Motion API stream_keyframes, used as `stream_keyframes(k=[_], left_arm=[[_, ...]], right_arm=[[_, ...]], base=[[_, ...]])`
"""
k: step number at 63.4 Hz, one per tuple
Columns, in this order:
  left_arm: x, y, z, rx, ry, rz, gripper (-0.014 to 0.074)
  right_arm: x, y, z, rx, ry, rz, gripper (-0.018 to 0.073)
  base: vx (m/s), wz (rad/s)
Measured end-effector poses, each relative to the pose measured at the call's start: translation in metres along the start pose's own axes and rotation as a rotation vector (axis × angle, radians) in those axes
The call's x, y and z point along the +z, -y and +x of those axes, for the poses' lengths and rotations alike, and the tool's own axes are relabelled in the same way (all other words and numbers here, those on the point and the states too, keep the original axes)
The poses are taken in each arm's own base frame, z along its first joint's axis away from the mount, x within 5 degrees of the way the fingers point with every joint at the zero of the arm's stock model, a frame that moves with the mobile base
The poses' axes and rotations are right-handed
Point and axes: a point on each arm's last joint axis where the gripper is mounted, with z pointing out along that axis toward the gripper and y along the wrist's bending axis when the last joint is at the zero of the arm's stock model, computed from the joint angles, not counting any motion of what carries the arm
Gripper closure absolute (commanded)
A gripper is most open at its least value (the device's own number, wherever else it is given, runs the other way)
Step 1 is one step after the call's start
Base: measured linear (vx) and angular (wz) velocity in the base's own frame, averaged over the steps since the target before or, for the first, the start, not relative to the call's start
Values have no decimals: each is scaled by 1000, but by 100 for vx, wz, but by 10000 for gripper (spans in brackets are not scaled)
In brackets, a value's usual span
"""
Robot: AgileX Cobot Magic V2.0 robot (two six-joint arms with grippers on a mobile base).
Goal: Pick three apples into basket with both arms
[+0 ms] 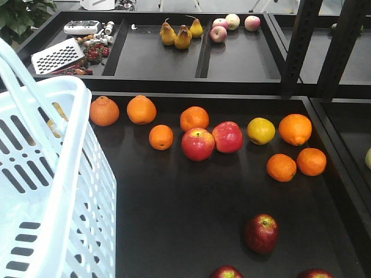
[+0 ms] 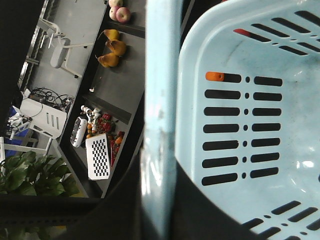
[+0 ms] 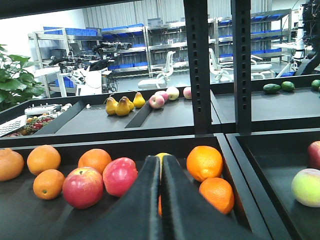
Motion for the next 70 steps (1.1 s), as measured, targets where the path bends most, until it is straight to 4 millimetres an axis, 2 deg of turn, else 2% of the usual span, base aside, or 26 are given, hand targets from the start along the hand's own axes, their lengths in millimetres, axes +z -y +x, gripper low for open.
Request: stream_keyframes(k=[70], left_arm=[[0,0,0,0,-1,0,603]], right_arm=[[0,0,0,0,0,0,568]], base=[[0,0]])
